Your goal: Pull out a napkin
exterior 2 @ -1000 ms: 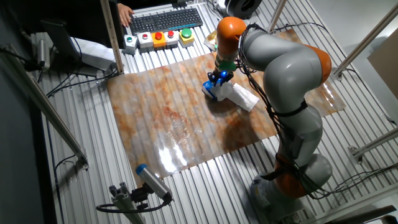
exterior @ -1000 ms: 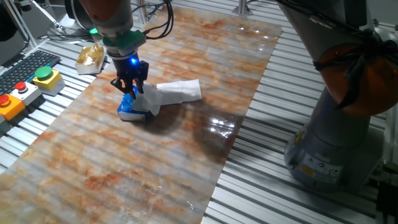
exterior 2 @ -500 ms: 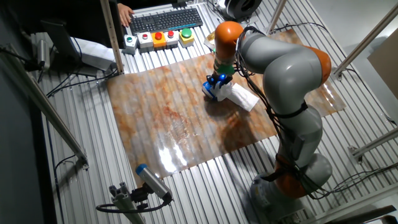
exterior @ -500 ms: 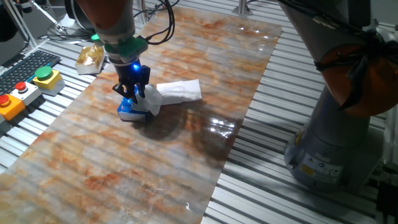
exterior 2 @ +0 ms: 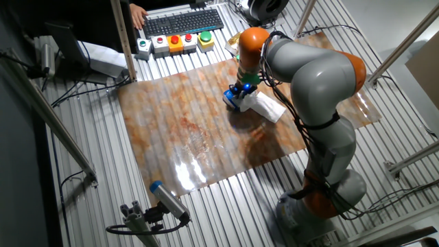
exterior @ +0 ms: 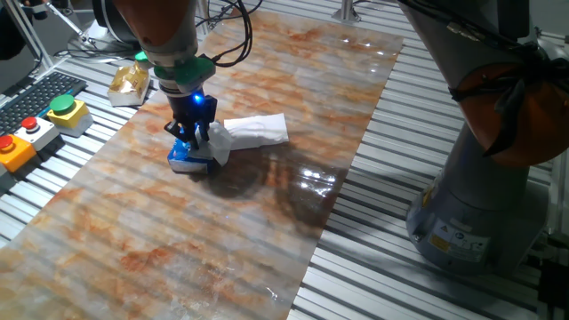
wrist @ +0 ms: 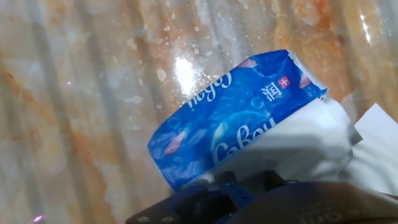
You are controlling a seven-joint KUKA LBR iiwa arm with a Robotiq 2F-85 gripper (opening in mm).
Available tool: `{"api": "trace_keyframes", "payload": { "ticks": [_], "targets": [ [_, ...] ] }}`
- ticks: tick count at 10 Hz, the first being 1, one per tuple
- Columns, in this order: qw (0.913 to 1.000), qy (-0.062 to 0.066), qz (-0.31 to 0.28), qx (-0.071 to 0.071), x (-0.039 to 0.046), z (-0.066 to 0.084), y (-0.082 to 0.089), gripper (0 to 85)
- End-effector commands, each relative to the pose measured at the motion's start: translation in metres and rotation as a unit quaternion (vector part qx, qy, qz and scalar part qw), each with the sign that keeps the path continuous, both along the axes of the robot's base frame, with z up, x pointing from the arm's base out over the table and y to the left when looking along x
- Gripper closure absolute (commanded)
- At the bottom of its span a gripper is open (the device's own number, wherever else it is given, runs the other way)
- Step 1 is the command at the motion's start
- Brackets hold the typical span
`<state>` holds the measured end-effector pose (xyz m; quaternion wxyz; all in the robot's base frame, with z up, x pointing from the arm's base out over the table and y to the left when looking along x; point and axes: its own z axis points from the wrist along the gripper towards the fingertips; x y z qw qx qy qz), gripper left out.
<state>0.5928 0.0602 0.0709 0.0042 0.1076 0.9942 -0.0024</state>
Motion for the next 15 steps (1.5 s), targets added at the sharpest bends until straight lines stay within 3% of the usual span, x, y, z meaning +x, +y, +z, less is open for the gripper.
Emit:
{"api": "trace_keyframes", "payload": {
  "ticks": [1,2,4,5,10,15],
  "targets": [
    [1.0000,-0.001,0.001,0.001,0.0000,-0.001,0.000,68.0],
    [1.0000,-0.001,0.002,0.001,0.0004,0.002,-0.001,68.0],
    [0.9998,0.012,0.011,0.009,0.0034,0.014,-0.013,68.0],
    [0.9998,0.009,0.015,0.005,0.0040,0.015,-0.020,51.0],
    [0.9998,-0.003,0.021,-0.006,0.0140,0.011,-0.042,51.0],
    [0.9994,-0.006,0.033,-0.004,0.0160,0.009,-0.062,51.0]
  ]
}}
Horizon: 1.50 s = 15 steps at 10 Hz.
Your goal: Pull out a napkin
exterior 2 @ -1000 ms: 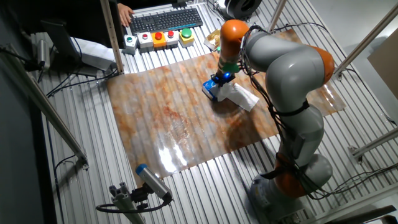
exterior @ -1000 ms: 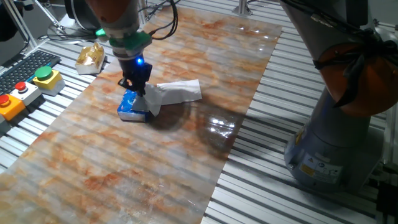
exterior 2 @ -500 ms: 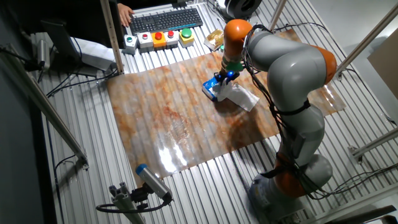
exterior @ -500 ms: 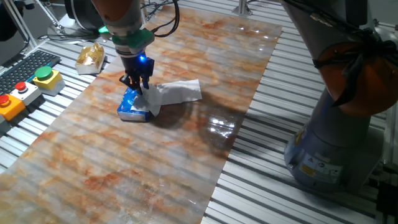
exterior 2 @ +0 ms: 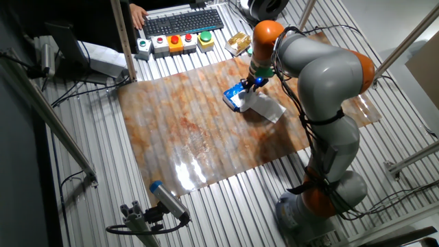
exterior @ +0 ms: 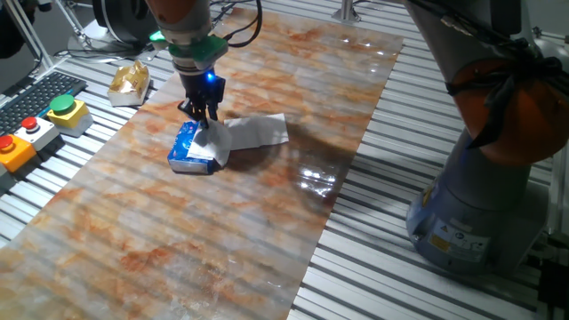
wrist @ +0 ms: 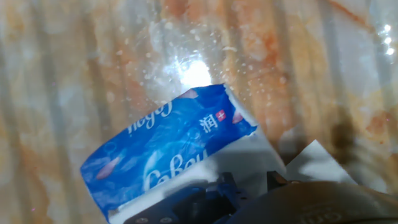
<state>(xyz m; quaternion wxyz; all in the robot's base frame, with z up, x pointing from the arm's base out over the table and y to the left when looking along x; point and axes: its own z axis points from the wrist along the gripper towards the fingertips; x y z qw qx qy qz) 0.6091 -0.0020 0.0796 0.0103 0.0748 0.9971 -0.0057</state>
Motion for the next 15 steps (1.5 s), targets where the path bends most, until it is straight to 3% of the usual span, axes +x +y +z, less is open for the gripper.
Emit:
{"api": "trace_keyframes", "payload": {
  "ticks": [1,7,10,11,12,15],
  "targets": [
    [1.0000,0.000,0.000,0.000,0.0014,0.000,-0.001,51.0],
    [1.0000,-0.003,-0.002,0.001,0.0030,-0.005,-0.002,51.0],
    [0.9999,0.006,0.009,0.005,0.0047,0.001,-0.012,51.0],
    [1.0000,0.003,0.004,0.002,0.0039,-0.002,-0.009,51.0],
    [1.0000,-0.002,-0.002,-0.002,0.0018,-0.005,-0.005,34.0],
    [1.0000,-0.002,-0.008,0.000,-0.0004,-0.008,0.000,34.0]
  ]
}}
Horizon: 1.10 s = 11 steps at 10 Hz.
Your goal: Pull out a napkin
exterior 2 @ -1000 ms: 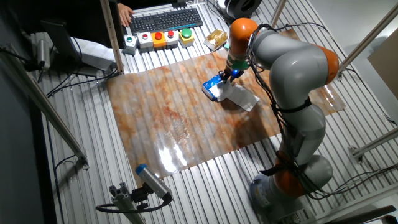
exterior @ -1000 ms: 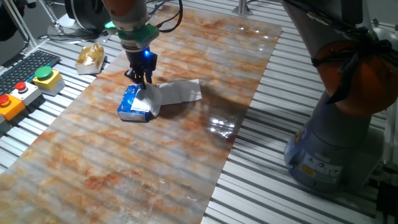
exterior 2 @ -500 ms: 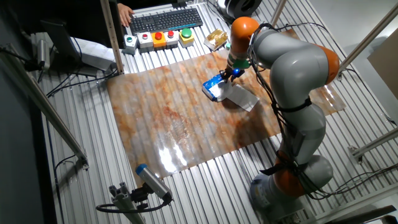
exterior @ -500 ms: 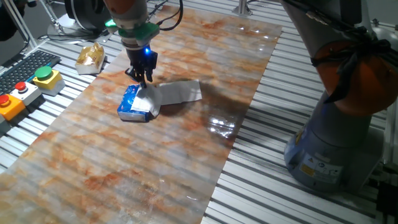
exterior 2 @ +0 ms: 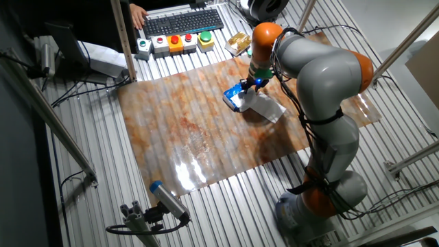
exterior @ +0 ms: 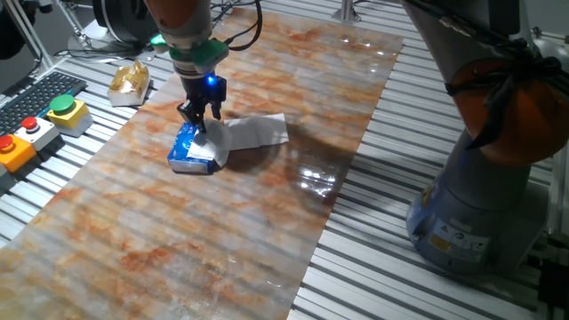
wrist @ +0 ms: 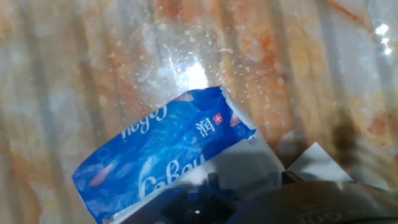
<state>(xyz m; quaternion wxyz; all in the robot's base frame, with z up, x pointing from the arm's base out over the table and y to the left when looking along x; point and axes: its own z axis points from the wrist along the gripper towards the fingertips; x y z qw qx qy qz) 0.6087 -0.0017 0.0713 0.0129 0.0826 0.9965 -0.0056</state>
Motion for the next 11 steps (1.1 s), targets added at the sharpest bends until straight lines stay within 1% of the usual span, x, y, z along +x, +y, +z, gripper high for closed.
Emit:
{"api": "trace_keyframes", "payload": {
  "ticks": [1,2,3,7,11],
  "targets": [
    [1.0000,-0.001,-0.001,-0.001,0.0004,-0.0012,0.0004,34.0],
    [1.0000,-0.001,-0.001,0.001,0.0005,-0.0023,0.0012,51.0],
    [1.0000,-0.001,-0.001,0.003,0.0003,-0.0037,0.0028,51.0],
    [1.0000,-0.001,0.000,0.003,-0.0015,-0.0074,0.0063,51.0],
    [1.0000,0.002,0.003,0.007,-0.0025,-0.0089,0.0061,51.0]
  ]
}}
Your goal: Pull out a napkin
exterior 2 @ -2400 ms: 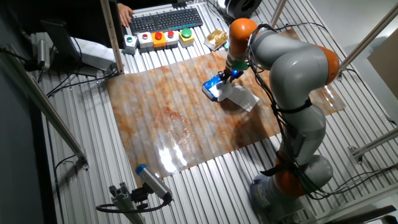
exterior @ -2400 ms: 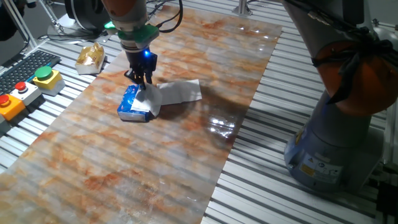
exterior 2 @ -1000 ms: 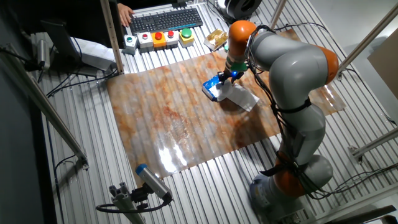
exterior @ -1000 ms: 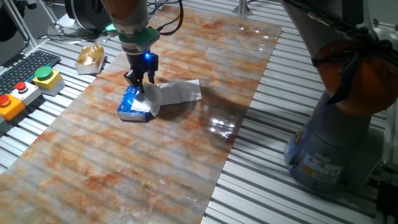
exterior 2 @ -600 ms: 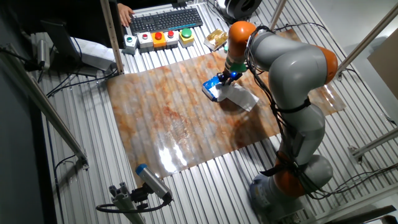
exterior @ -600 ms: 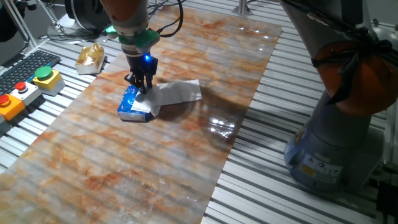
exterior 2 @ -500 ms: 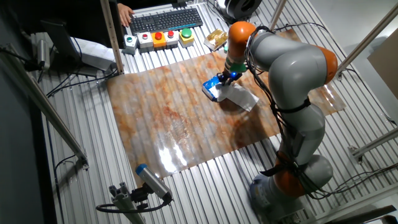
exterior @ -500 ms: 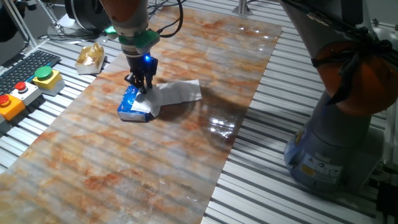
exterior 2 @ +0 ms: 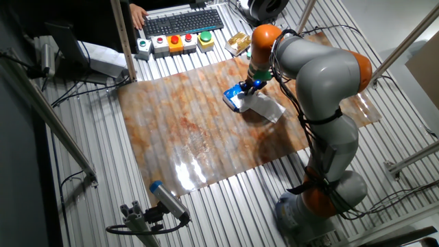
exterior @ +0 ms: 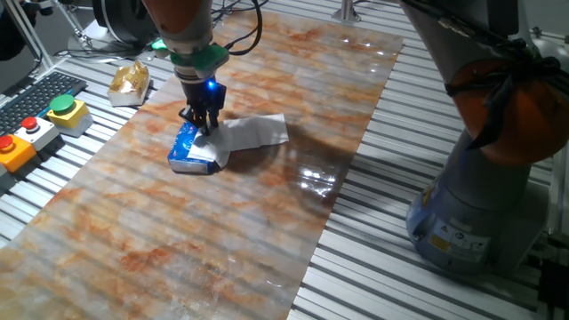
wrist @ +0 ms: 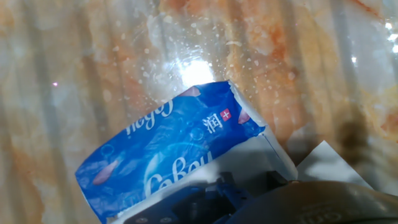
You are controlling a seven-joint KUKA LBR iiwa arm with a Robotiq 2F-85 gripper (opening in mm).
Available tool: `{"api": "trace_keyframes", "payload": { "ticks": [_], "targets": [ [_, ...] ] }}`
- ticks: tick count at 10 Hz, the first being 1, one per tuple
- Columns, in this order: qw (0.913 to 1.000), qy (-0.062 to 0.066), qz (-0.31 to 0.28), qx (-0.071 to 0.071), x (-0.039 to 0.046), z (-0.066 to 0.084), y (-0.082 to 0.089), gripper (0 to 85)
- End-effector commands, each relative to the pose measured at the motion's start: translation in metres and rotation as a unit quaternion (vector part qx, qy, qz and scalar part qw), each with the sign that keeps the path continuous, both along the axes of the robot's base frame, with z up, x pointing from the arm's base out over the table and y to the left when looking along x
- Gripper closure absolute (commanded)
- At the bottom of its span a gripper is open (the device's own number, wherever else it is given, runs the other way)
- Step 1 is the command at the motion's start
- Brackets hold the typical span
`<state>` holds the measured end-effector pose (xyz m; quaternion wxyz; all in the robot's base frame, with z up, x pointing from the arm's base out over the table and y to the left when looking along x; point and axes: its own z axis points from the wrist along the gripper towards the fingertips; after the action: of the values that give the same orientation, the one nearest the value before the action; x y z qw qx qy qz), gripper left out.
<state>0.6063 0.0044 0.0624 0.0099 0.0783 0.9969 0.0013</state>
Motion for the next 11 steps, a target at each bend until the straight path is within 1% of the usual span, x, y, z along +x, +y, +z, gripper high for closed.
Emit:
{"api": "trace_keyframes", "payload": {
  "ticks": [1,2,3,4,5,8,9,10,11],
  "targets": [
    [1.0000,0.002,0.002,0.002,-0.0001,0.0000,0.0000,51.0],
    [1.0000,0.004,0.006,0.003,-0.0001,0.0000,0.0000,68.0],
    [0.9999,0.006,0.010,0.010,-0.0001,0.0000,0.0001,68.0],
    [0.9998,0.007,0.012,0.011,-0.0001,0.0000,0.0002,68.0],
    [0.9998,0.007,0.014,0.011,-0.0003,-0.0003,0.0003,85.0],
    [0.9996,0.007,0.021,0.020,-0.0007,-0.0015,0.0015,85.0],
    [0.9996,0.006,0.020,0.020,-0.0004,-0.0013,0.0023,85.0],
    [0.9995,0.010,0.020,0.024,0.0001,0.0020,0.0025,85.0],
    [0.9993,0.016,0.020,0.028,0.0012,0.0085,0.0034,85.0]
  ]
}}
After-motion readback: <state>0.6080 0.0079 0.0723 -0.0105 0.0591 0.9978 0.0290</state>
